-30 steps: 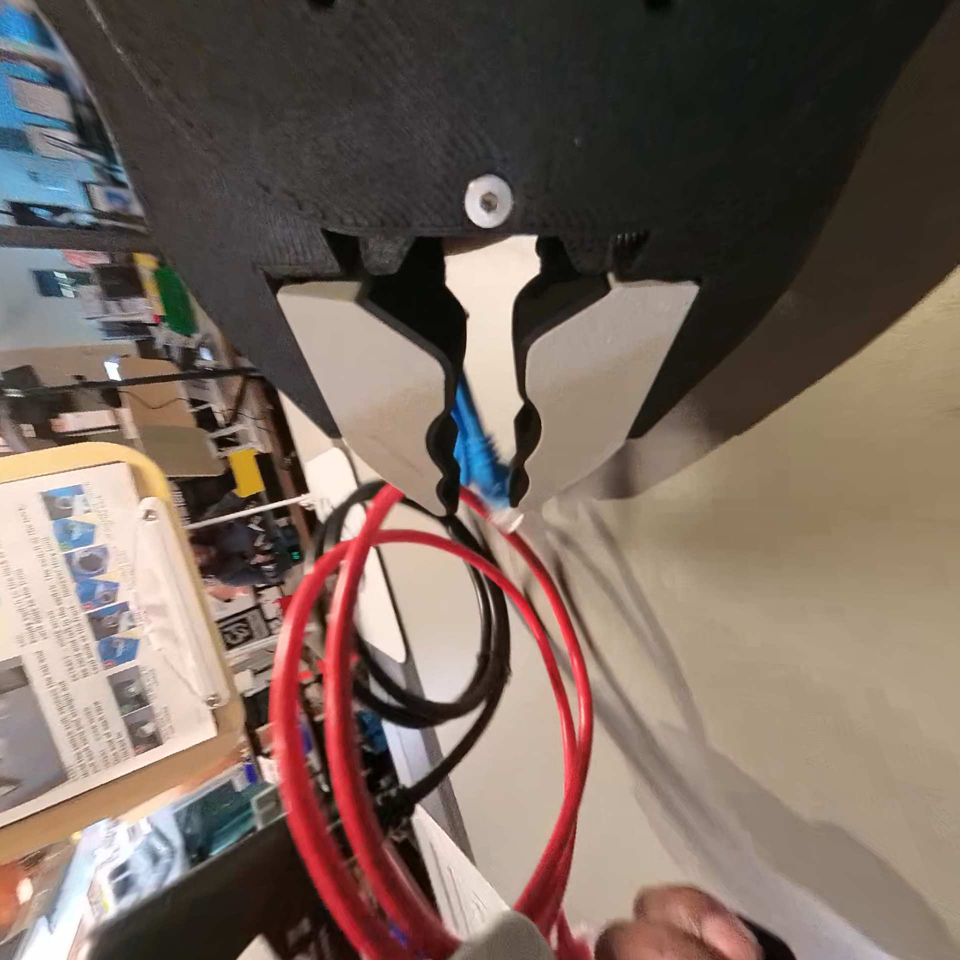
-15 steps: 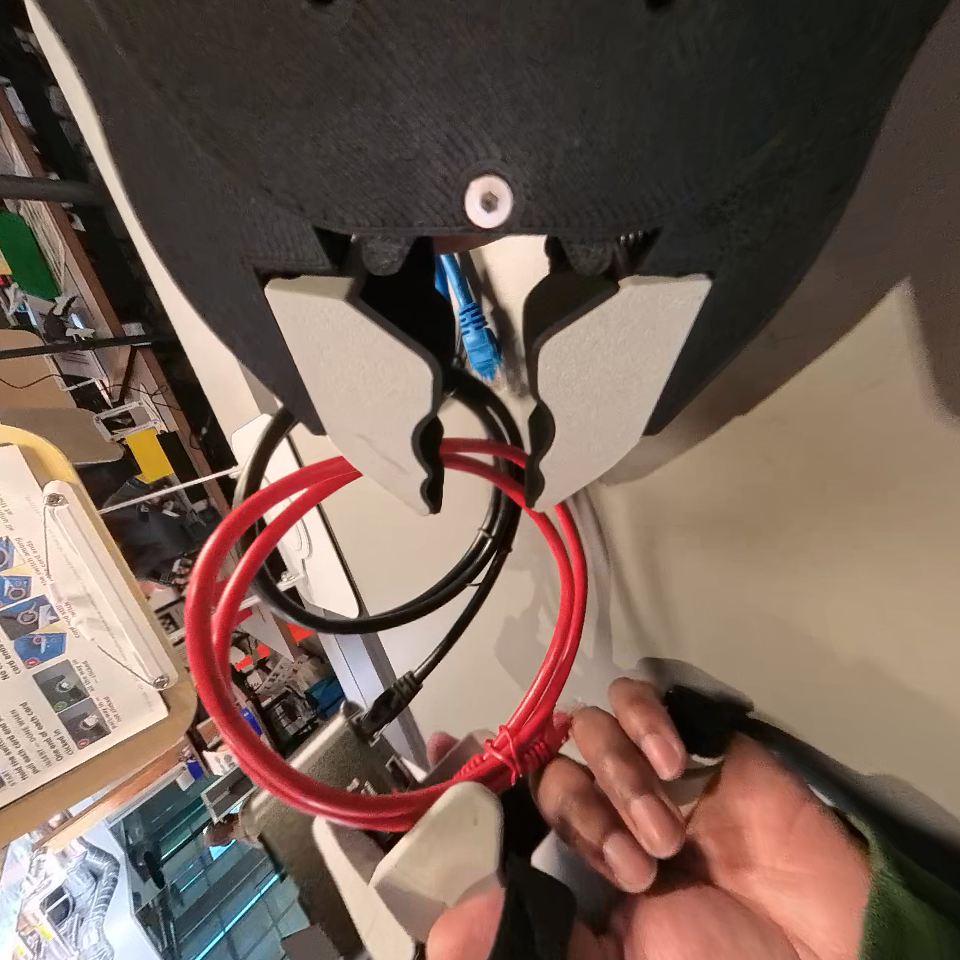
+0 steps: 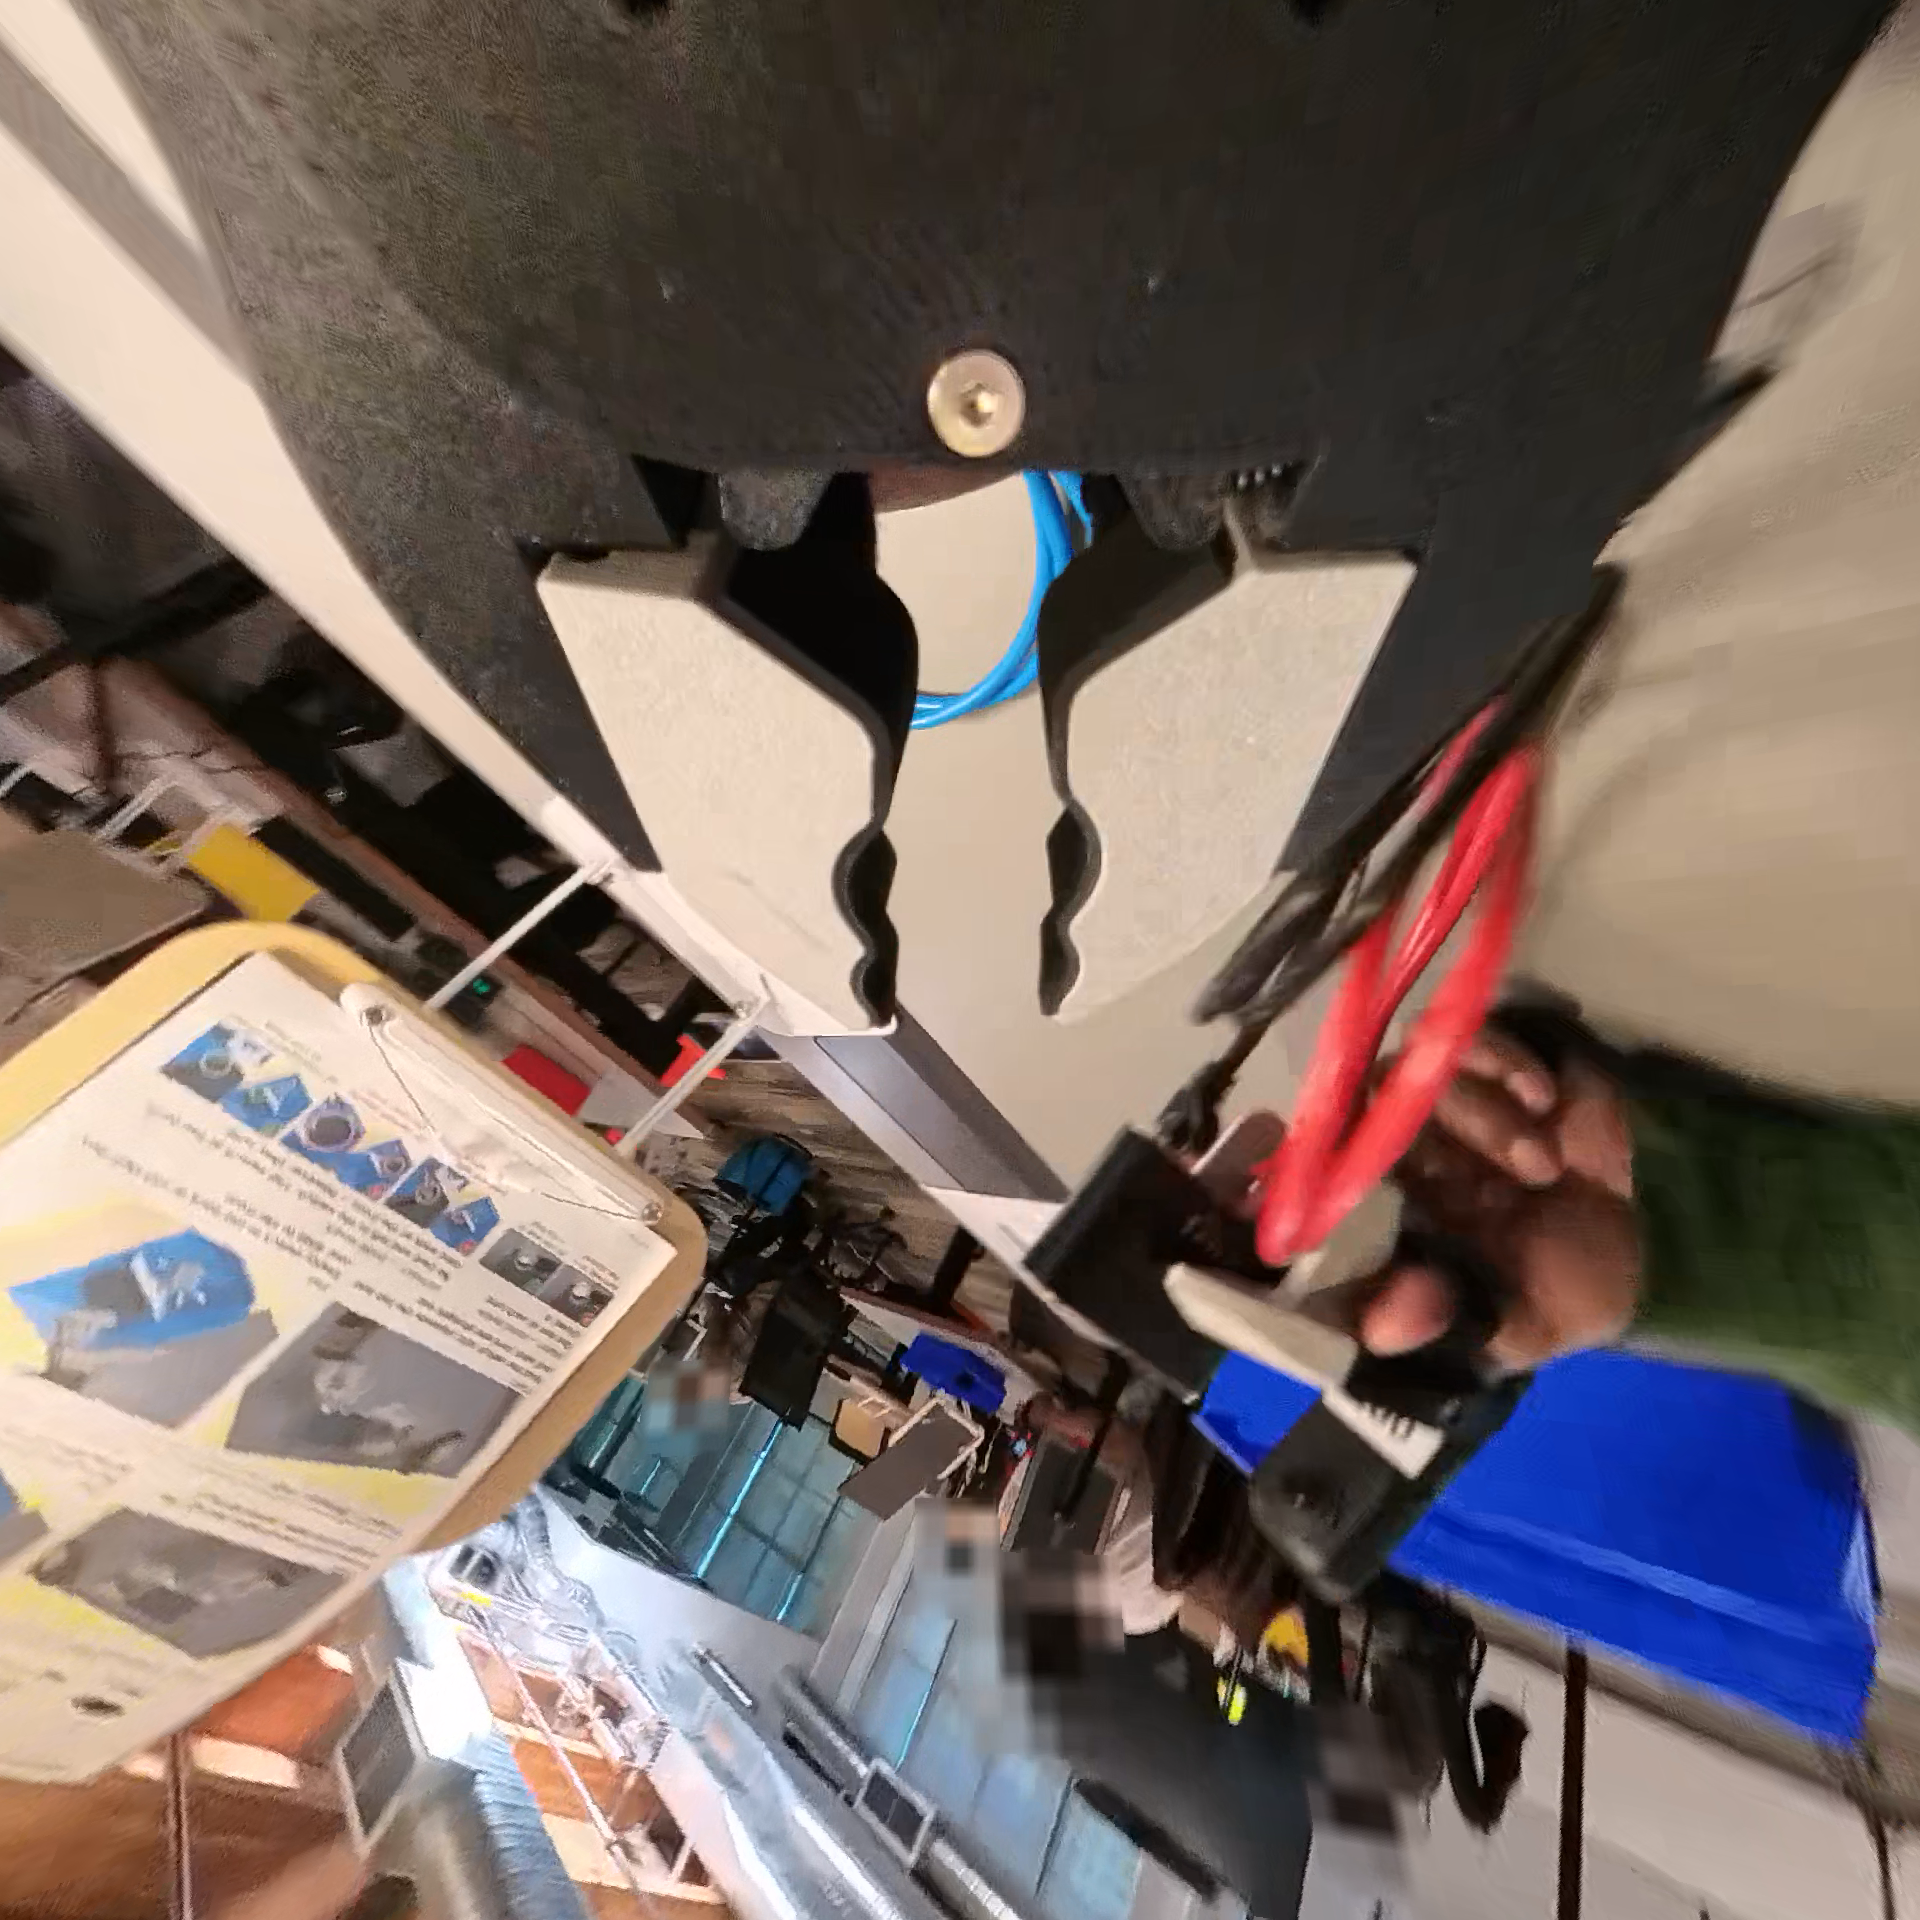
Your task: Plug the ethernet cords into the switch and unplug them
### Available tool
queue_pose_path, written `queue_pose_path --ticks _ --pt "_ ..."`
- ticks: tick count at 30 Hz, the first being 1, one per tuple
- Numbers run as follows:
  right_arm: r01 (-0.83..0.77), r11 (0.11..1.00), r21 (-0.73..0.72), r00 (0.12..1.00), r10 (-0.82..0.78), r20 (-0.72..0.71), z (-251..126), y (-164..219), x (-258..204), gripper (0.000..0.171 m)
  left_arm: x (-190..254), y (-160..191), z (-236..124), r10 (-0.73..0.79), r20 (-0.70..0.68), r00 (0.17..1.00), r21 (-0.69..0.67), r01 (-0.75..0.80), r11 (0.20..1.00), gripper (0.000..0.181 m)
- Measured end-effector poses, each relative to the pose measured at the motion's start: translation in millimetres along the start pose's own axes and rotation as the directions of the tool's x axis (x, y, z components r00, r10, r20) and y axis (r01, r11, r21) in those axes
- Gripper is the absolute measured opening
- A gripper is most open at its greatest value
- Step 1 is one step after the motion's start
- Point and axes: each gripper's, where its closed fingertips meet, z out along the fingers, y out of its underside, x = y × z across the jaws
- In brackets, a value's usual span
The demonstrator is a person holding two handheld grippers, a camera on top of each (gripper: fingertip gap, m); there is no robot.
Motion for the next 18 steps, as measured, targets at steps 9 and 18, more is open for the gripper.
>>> queue_pose_path --ticks 9,18 --pt "-0.332 0.937 -0.106 0.875 0.348 0.336 20.1 18.8 -69.5 0.041 67.3 31.6 29.1 -0.082 -0.336 0.938 -0.033 0.076 0.997 0.028" --pt "-0.495 0.859 -0.131 0.756 0.5 0.422 18.9 13.8 -76.1 0.041 56.0 26.7 28.8 -0.058 -0.283 0.957 0.032 0.07 0.997 0.028"
